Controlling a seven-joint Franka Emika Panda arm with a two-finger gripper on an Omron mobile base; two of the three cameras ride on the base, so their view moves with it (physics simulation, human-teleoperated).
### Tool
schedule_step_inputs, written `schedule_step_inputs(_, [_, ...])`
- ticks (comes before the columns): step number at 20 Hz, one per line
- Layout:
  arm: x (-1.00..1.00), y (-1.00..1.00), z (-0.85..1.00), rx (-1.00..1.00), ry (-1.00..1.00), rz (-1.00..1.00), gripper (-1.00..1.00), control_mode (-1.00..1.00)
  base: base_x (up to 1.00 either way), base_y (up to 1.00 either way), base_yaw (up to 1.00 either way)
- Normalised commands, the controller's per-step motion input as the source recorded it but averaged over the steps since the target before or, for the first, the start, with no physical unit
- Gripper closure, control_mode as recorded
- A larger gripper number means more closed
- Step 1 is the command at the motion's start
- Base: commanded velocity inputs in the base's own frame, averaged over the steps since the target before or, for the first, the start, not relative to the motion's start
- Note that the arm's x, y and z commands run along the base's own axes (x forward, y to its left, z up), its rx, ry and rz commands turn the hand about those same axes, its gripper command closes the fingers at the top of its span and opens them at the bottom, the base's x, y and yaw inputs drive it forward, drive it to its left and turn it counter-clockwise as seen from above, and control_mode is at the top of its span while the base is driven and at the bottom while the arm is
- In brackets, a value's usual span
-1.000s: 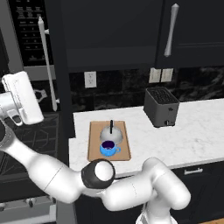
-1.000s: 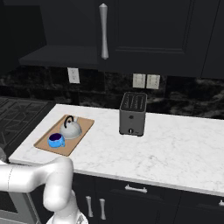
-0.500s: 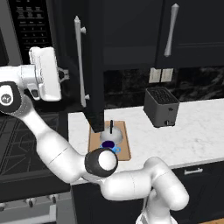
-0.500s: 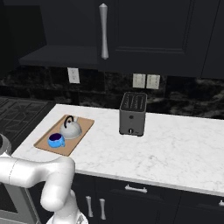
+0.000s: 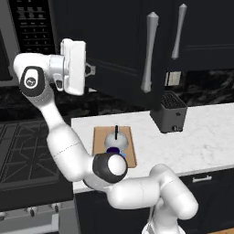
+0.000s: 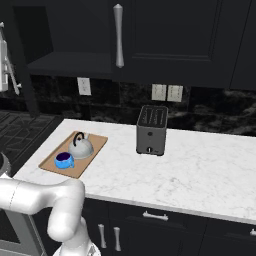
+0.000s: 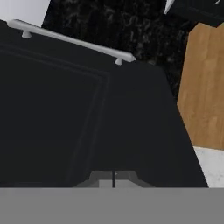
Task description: Pick the kettle from the counter and place it on the tray. Then pick the mug from the cabinet and place it on the tray. Then close the cabinet doors.
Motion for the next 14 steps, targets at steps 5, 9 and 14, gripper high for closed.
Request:
schedule_step_inputs(5, [0.45,-0.95,0.11,0.0,-0.22,0.1,1.0,-1.0,0.0,0.0,0.0])
schedule_step_inputs(9, [0.14,-1.0,0.03,0.0,-0.28,0.43,1.0,-1.0,0.0,0.0,0.0])
schedule_step_inputs(14, [0.0,-0.96,0.0,0.0,-0.24,0.69,1.0,-1.0,0.0,0.0,0.0])
